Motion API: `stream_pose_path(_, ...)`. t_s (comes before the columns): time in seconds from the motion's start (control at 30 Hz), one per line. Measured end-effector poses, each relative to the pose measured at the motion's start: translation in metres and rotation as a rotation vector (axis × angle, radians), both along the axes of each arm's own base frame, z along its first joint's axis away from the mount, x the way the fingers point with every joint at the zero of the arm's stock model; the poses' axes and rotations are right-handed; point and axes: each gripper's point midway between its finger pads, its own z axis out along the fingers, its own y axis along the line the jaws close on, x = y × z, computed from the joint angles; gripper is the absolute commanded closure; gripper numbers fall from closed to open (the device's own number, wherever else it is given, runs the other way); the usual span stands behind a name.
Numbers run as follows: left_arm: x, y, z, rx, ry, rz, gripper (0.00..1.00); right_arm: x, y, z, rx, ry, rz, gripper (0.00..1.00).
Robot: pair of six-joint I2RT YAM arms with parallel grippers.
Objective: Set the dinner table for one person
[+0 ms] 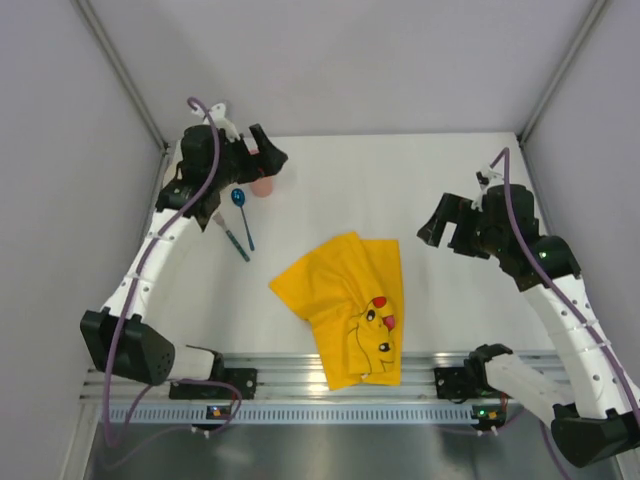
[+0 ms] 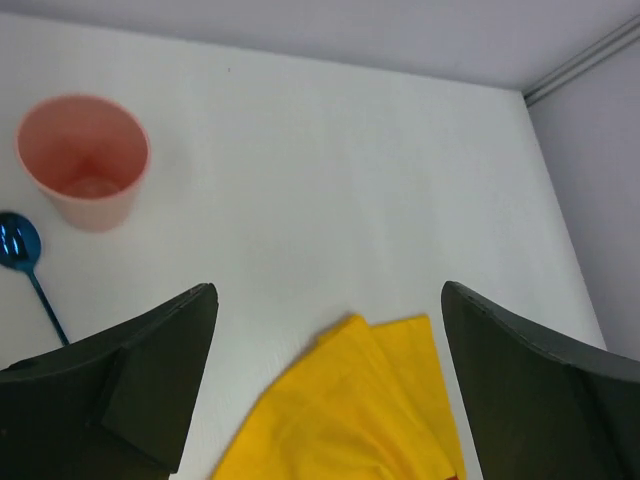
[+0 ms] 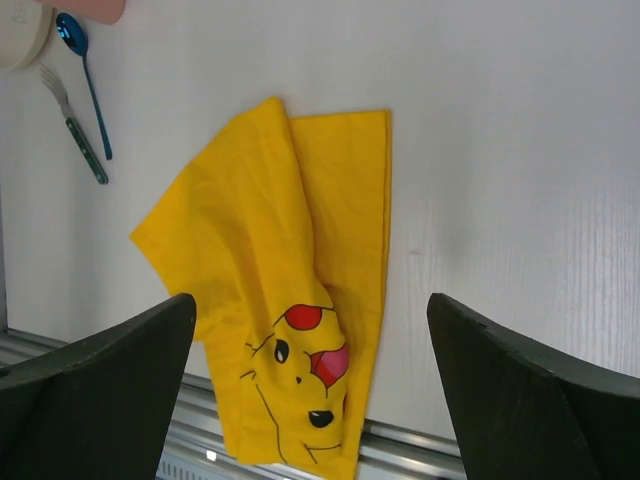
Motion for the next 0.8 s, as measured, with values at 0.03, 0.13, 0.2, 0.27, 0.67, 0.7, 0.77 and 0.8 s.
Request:
stream_pose_path(0.03, -0.008, -0.006, -0.010, 0.011, 0.055, 0.002, 0.01, 0.000, 0.000, -0.001, 0.000, 0.002, -0.001, 0.00)
stream_pose_path(0.13, -0.029, -0.016, -0.037, -0.015, 0.168, 0.046, 0.01, -0.001, -0.001, -0.004, -0.003, 0.007, -0.004, 0.00)
stream_pose_path(0.2, -0.056, -0.011, -0.078, -0.069, 0.268, 0.074, 0.02, -0.003, -0.002, -0.011, -0.008, 0.019, -0.005, 0.00)
stream_pose_path(0.27, -0.083, -0.003, -0.128, -0.099, 0.414, 0.113, 0.01, -0.004, -0.002, -0.019, -0.016, 0.040, -0.006, 0.00)
stream_pose_path(0.67, -0.182, 0.013, -0.238, 0.000, 0.698, 0.220, 0.10, 0.015, 0.010, -0.091, -0.070, 0.315, 0.027, 0.00)
stream_pose_path(0.7, -0.186, 0.014, -0.244, 0.001, 0.708, 0.224, 0.10, 0.015, 0.012, -0.092, -0.062, 0.321, 0.031, 0.00)
stream_pose_path(0.77, -0.197, 0.019, -0.260, 0.010, 0.741, 0.234, 0.11, 0.016, 0.014, -0.091, -0.052, 0.317, 0.038, 0.00)
stream_pose_path(0.8, -0.202, 0.020, -0.269, 0.015, 0.758, 0.237, 0.11, 0.017, 0.015, -0.091, -0.049, 0.315, 0.040, 0.00)
